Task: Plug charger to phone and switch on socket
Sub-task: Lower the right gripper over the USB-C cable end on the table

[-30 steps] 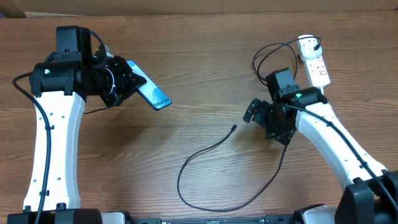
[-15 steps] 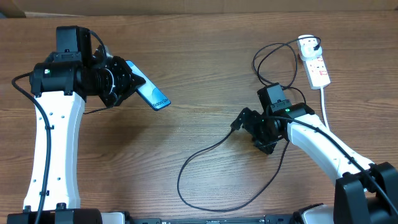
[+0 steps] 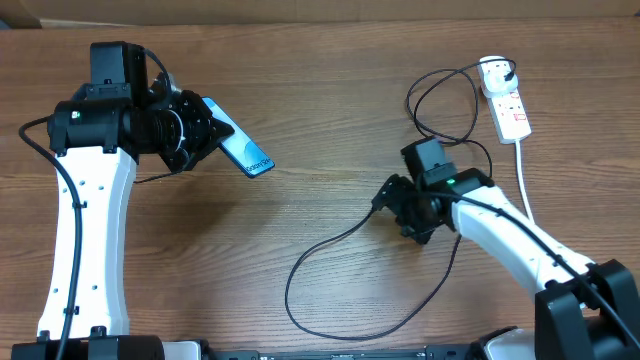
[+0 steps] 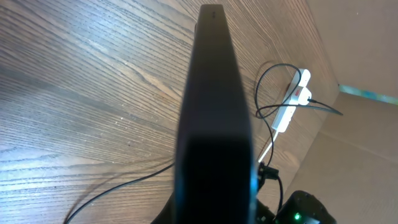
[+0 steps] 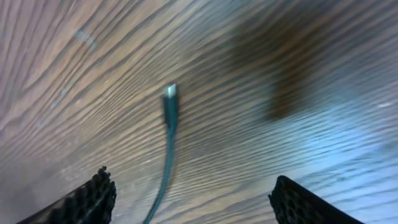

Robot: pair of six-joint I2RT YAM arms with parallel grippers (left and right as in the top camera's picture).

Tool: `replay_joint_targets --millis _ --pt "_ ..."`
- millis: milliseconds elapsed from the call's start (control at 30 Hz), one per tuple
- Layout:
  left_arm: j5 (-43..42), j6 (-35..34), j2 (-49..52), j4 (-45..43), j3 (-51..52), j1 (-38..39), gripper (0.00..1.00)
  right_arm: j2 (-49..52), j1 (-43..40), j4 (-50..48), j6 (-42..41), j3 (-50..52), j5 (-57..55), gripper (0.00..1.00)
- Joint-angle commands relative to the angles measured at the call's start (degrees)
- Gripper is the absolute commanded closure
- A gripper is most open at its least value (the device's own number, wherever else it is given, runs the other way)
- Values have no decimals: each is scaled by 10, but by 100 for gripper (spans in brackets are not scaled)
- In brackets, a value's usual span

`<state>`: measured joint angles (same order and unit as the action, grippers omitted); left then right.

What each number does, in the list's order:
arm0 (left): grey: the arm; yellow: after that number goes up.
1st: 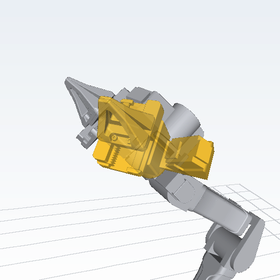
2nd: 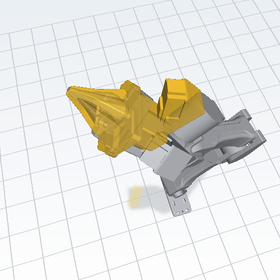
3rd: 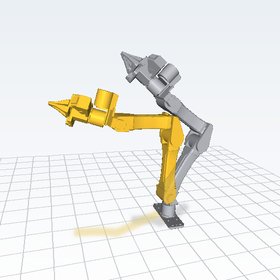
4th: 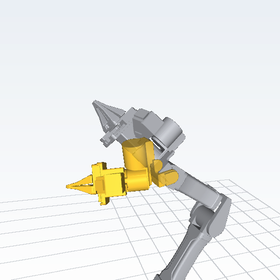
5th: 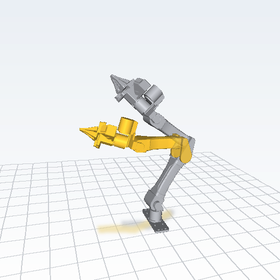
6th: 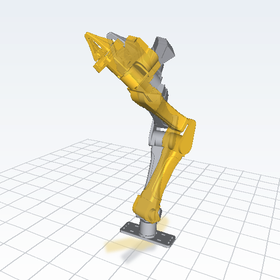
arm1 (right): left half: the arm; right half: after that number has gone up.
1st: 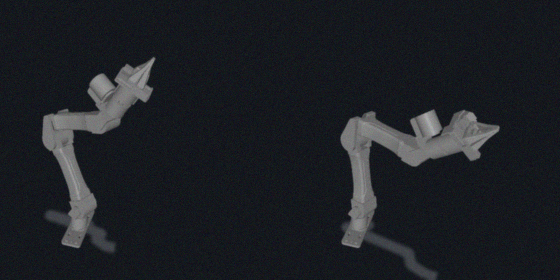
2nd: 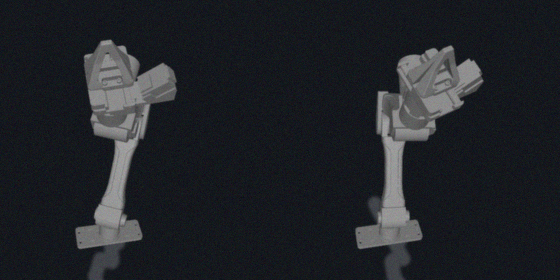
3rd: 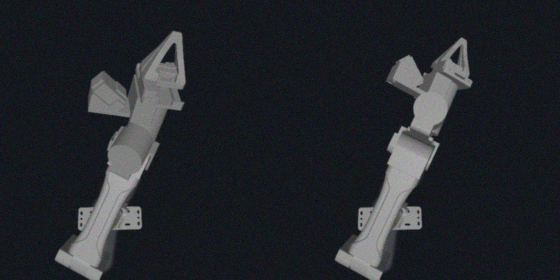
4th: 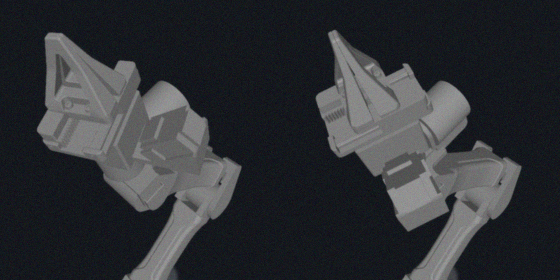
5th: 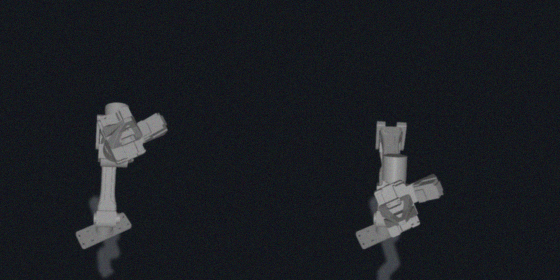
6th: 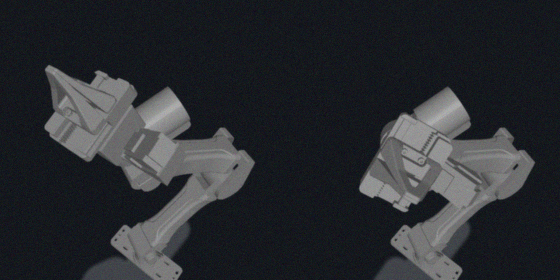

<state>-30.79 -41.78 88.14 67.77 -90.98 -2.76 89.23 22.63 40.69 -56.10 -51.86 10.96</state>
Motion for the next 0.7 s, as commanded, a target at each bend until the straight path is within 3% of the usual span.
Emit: replay_joint_targets --millis 0,100,467,667 --pt "-8 11 -4 -1 -2 -2 96 3 39 -7 -55 5 -39 21" --pt "-8 11 -4 1 -2 -2 96 3 58 -4 -88 5 -75 21" --pt "-8 11 -4 2 -2 -2 96 14 60 -11 -89 5 -88 31" --pt "-8 10 -4 2 -2 -2 96 41 62 -33 -86 5 -77 32"
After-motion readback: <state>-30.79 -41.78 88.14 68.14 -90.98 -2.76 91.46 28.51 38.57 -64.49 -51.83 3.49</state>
